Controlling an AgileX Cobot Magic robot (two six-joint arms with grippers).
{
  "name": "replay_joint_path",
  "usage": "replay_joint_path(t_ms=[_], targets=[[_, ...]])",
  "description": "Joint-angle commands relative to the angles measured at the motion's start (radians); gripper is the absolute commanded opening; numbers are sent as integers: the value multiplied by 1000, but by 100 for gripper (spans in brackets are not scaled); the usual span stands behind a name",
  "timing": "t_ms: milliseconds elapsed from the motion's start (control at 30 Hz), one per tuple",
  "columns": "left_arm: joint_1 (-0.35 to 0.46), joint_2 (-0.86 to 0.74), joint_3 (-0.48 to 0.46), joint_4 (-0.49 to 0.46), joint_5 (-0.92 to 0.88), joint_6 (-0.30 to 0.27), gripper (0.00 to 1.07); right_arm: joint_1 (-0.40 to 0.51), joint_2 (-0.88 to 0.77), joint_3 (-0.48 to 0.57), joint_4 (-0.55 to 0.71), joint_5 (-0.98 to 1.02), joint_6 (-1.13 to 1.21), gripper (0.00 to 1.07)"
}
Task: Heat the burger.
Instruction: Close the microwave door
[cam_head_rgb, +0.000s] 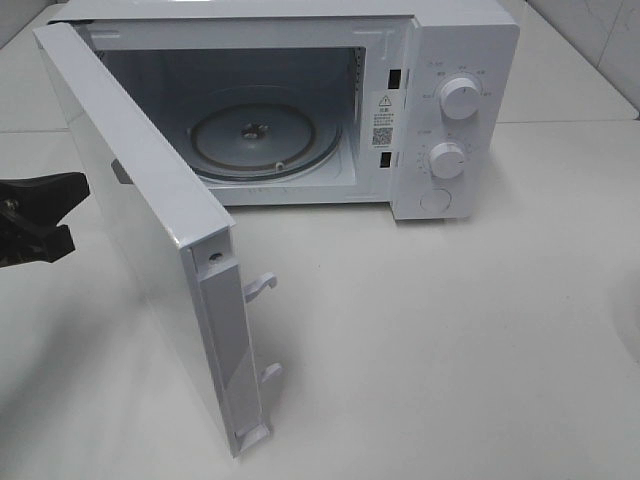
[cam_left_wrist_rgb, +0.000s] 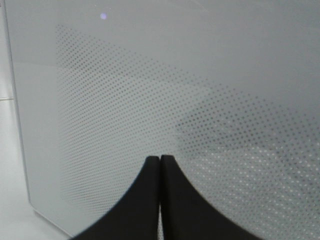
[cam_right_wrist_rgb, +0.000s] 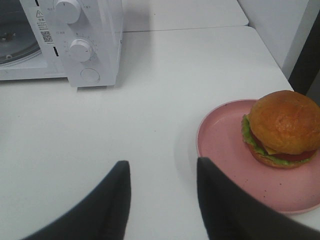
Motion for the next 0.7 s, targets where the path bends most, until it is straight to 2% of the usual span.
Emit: replay_joint_path(t_ms=[33,167,633,700], targets=[[-17,-2,-15,12,-16,-7,0,-5,-30,0,7,-6,0,44],[-65,11,-28,-40,-11,-2,0,-5,-30,0,7,-6,0,44],[-81,38,-34,-74,-11,-3,0,-5,-30,0,7,-6,0,44],[-115,38,-37,-138,-13,0,0,-5,-30,0,7,-6,0,44]])
